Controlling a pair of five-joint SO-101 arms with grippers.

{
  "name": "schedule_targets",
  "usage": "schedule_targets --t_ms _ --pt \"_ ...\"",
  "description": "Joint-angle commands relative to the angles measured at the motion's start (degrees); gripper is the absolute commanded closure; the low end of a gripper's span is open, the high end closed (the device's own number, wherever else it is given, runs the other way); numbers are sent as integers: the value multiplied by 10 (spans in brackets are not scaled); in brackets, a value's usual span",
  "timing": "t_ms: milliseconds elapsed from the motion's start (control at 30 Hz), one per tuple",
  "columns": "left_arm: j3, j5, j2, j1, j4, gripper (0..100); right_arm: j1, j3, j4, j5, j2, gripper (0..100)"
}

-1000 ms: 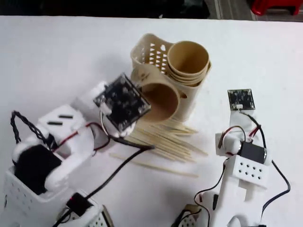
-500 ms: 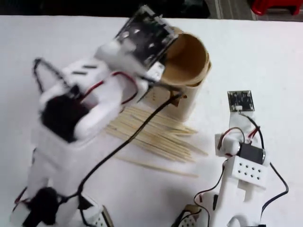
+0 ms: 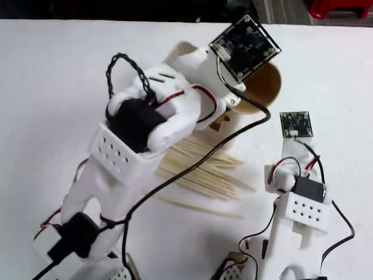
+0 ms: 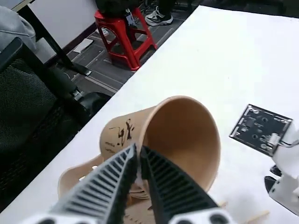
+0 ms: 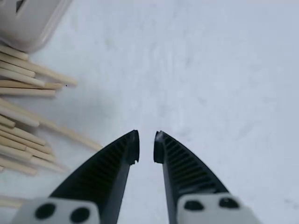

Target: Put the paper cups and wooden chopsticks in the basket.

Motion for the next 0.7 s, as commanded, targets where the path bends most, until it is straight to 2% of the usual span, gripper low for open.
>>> schedule_targets --t_ms 0,133,200,500,667 --pt "-23 7 1 -32 -33 937 4 -4 -7 -4 -12 936" --pt "-18 77 3 -74 -75 819 3 -4 -7 -4 -12 936" --pt "-18 105 6 -97 -99 792 3 -4 -7 -4 -12 936" --pt "-24 106 122 -159 -157 789 3 -4 -7 -4 -12 936" --pt "-37 109 121 -177 -159 789 3 -4 -6 -4 -12 936"
